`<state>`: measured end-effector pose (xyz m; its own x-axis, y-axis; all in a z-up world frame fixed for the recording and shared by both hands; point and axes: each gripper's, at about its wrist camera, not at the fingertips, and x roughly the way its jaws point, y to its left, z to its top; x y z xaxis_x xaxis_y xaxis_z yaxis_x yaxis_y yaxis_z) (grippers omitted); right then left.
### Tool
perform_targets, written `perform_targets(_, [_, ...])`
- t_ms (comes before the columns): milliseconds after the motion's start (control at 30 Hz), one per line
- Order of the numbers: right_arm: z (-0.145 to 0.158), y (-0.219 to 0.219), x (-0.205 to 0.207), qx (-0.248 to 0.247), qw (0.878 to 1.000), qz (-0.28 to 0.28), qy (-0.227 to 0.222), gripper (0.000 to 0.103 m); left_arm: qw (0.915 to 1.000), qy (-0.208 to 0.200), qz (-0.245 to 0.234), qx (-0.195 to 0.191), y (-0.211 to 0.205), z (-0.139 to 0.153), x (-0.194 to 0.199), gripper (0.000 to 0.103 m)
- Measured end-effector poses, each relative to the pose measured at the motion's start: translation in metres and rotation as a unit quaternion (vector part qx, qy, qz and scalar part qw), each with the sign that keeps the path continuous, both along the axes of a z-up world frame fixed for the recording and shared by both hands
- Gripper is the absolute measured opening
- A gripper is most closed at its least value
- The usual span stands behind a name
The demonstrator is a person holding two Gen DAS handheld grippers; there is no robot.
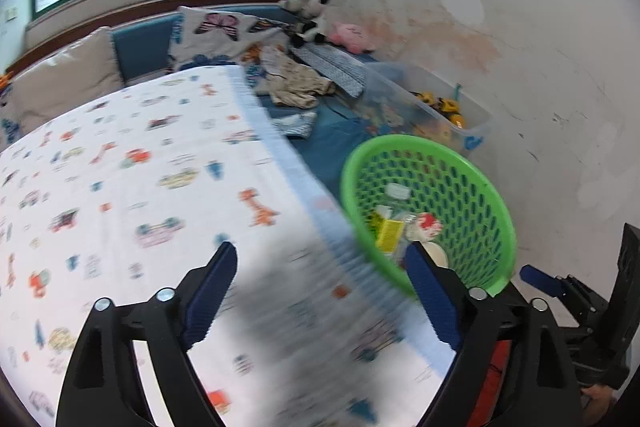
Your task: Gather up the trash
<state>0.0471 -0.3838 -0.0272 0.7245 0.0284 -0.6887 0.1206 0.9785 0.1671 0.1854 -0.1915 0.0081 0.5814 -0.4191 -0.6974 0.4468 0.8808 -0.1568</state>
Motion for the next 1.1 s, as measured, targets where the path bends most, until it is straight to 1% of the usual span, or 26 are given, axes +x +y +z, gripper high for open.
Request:
perform_targets(67, [0.004,0.013,0.001,-0.008,1.0,0.009,-0.002,0.08,0.9999,-0.005,0.013,0.0,0.015,0.001,-0.005,0.088])
perform_targets(133, [0.007,0.022,0.002,-0.011,1.0,0.015,-0.005,0.081,0.9995,-0.009,0.029,0.003,0.031,0.003,-0.012,0.093])
perform_targets(400, [0.019,0.067,0.009,-0.007,0.999,0.048,-0.019,0.084,0.9947,-0.042,0.09,0.029,0.09,0.005,-0.041,0.095])
perform_targets(500, [0.023,0.084,0.01,-0.02,0.998,0.058,-0.024,0.085,0.9918,-0.05,0.113,0.035,0.111,0.005,-0.051,0.095])
perform_targets(600, [0.027,0.1,0.011,-0.029,0.997,0.071,-0.029,0.086,0.9891,-0.051,0.135,0.03,0.133,0.006,-0.058,0.095])
perform_targets(700, [0.029,0.111,0.012,-0.032,0.996,0.082,-0.033,0.087,0.9862,-0.056,0.153,0.031,0.146,0.007,-0.065,0.095])
perform_targets(833, [0.03,0.123,0.012,-0.033,0.995,0.092,-0.037,0.088,0.9818,-0.069,0.172,0.045,0.161,0.007,-0.076,0.096])
perform_targets(1100, [0.031,0.138,0.01,-0.024,0.994,0.103,-0.04,0.089,0.9769,-0.066,0.2,0.038,0.185,0.006,-0.09,0.096])
